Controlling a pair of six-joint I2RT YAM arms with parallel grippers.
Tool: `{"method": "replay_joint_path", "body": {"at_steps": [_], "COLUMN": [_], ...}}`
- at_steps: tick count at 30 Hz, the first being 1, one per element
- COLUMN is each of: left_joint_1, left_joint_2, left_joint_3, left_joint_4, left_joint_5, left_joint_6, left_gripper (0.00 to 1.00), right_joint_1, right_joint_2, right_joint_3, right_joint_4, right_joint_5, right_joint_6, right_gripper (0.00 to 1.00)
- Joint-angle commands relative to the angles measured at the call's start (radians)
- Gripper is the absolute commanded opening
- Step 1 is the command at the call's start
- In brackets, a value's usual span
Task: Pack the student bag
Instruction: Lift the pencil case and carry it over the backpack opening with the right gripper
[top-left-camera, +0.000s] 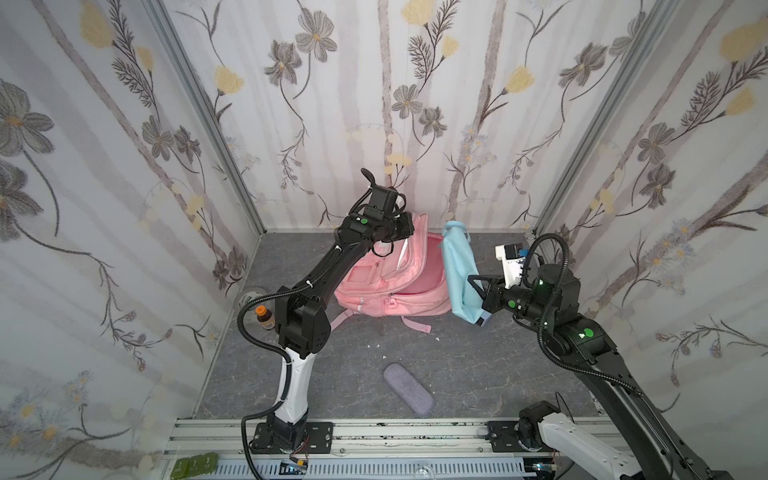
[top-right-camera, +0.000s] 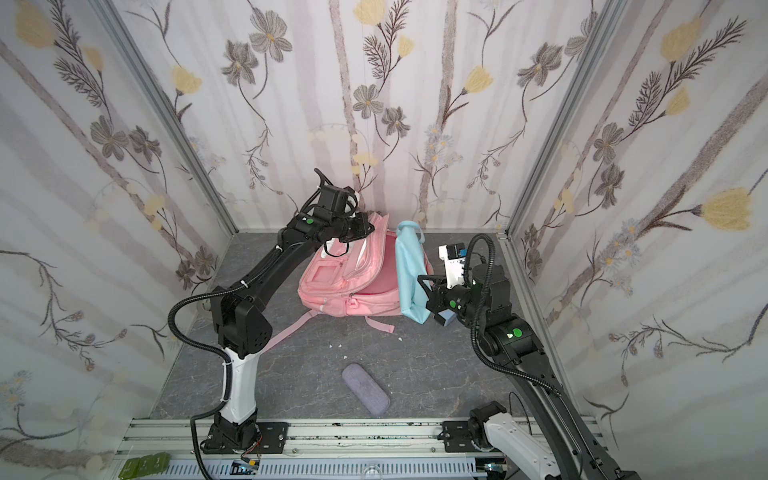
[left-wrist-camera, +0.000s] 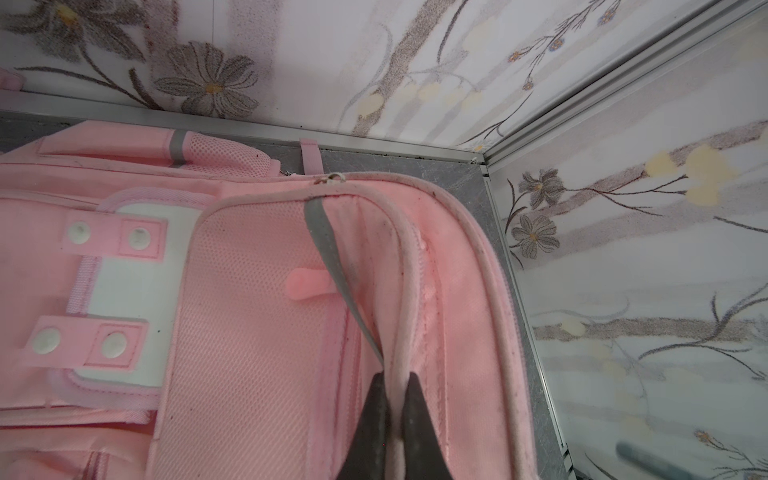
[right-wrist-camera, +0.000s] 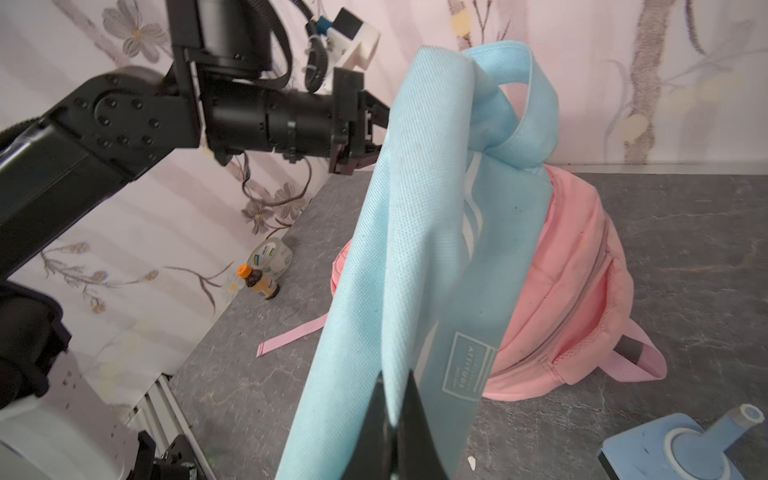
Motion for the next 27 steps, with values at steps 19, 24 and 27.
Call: {"method": "replay_joint_path", "body": {"at_steps": [19,24,27], "left_joint_1": [0.006,0.019,0.025], "left_joint_2": [-0.039,-0.033,-0.026], "left_joint_3": [0.051,0.108,0.149], "left_joint_4": [0.151,0.102,0.054], "left_joint_5": [0.146,0.167,0.185], "left_joint_6": [-0.081,-0.091,-0.087], "left_gripper": [0.0,0.0,0.0], "right_joint_1": [-0.044,0.011,0.048], "right_joint_2": [0.461,0.599,0.66], "right_joint_3": [0.133,0.158,0.17], "right_joint_4": [0.436,0.511,0.573], "right_joint_5": [-0.155,-0.163,-0.155], "right_joint_6": [0.411,0.417,0.435], "right_gripper": [0.0,0.0,0.0]}}
